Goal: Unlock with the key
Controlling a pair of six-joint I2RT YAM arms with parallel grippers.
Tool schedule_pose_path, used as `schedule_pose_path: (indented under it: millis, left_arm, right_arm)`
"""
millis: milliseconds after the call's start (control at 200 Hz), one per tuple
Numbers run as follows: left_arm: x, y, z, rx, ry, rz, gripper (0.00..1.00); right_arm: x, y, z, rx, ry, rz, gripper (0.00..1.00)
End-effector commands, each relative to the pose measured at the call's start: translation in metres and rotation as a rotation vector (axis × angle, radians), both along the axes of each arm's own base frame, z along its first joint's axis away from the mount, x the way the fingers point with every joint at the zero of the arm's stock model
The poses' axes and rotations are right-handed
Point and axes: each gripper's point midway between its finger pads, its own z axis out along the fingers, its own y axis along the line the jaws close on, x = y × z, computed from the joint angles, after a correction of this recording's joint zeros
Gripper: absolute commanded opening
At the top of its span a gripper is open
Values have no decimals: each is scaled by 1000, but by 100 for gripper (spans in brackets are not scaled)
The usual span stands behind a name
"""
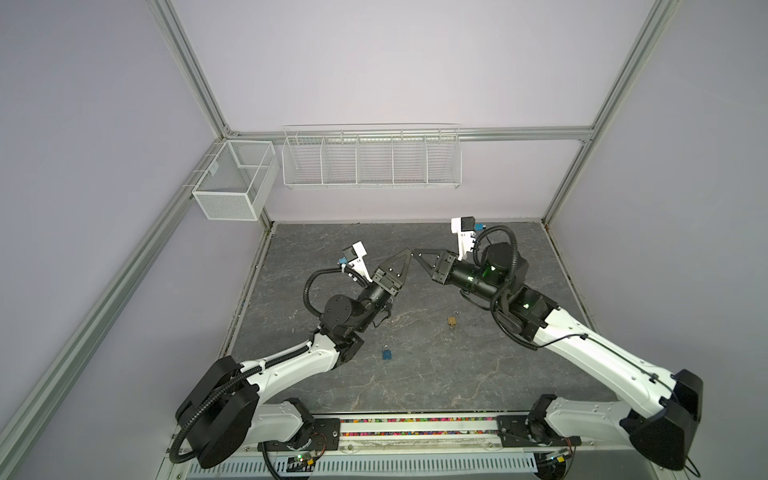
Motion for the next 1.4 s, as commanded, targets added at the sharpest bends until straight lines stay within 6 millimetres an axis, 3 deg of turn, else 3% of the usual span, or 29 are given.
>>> schedule_pose_path:
  millis: [0,90,205,375,510,670,1124,1394]
  left_arm:
    - [0,0,12,-6,-27,2,0]
    - [4,-3,13,77,-40,-30,0]
    - [8,-12,-4,299,-8,-76,0]
    - [-1,-18,-18,621,-23,-129,0]
    - [-10,-22,-16,728,-59,-185,0]
    - [-15,-24,-16,802,-77,-227,0]
    - [-25,-31,3,748,-155,-286,0]
    - [-25,-30,5,736,-158,-277,0]
  right_arm:
    - [-5,-2,5,-8,-49,2,10]
    - [-2,-13,-1,-46,-30,-22,28]
    - [-6,-27,3,-35,-72,5,51]
    - [-20,-39,12,-59,-177,98,68]
    - [-26,-39,12,-57,-190,231,77]
    - [-37,-36,8,-59,-213,355,77]
    - [-35,-29,-20,-64,-141,450,53]
    - [-36,-30,-31,-72,-119,460,44]
